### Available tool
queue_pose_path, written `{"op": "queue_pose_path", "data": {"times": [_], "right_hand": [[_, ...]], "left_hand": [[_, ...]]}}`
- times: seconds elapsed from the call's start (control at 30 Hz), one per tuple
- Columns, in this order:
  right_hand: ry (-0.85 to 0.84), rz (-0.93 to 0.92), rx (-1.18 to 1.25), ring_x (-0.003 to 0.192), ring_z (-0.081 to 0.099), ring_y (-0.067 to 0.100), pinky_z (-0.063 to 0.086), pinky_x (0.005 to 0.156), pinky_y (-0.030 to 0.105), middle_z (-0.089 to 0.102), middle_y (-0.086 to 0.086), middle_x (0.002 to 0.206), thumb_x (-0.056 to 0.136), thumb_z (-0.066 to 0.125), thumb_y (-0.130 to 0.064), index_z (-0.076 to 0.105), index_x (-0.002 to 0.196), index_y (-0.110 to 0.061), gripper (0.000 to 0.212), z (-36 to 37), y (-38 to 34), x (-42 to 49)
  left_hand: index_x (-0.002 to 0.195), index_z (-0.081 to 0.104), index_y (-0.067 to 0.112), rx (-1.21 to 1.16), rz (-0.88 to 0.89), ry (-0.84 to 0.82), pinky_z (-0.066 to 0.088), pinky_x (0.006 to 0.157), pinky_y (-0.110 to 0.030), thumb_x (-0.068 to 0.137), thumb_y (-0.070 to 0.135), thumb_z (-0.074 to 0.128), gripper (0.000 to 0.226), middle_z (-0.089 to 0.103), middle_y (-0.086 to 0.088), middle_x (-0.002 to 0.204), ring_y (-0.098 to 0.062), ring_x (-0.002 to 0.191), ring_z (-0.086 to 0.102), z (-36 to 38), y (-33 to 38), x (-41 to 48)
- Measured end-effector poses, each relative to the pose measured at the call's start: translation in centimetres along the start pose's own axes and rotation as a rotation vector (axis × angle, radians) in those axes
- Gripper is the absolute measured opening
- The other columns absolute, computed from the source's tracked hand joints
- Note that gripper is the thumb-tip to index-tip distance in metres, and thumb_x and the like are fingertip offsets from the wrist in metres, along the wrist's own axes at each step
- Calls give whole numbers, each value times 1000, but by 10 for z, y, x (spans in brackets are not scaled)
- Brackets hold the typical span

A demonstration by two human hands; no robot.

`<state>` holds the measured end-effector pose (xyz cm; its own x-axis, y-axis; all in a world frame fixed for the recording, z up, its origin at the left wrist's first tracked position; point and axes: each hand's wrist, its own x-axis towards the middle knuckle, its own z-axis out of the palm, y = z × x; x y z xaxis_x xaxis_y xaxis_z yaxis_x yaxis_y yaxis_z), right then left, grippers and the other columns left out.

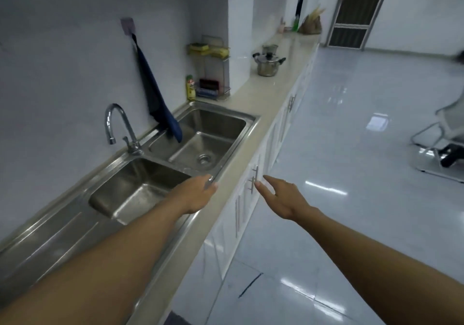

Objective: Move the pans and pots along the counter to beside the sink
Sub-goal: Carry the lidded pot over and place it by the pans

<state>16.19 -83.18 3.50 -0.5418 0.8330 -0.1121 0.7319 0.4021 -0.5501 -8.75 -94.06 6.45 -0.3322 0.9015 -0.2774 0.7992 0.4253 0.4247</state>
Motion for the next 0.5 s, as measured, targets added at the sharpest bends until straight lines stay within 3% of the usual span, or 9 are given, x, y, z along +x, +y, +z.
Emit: {"op": "queue_pose_path", "data": {"times": [0.2, 0.5], "right_hand": [[15, 80, 36, 151, 33, 25, 22, 124, 54, 38, 3, 163, 94, 24, -79, 35, 158, -22, 86, -69, 88, 39], [58, 160, 83, 151, 34, 23, 22, 125, 46, 39, -1, 163, 91, 25, -82, 34, 158, -24, 89, -129, 177, 108]], "left_hand": [[155, 30, 28, -11, 59, -40, 27, 118, -49, 95, 67, 29, 71, 32, -3, 161, -27, 147, 32, 15, 90, 93], [155, 28, 26, 52, 169, -86, 26, 119, -50, 97, 67, 27, 72, 29, -1, 163, -25, 149, 29, 30, 182, 213]]}}
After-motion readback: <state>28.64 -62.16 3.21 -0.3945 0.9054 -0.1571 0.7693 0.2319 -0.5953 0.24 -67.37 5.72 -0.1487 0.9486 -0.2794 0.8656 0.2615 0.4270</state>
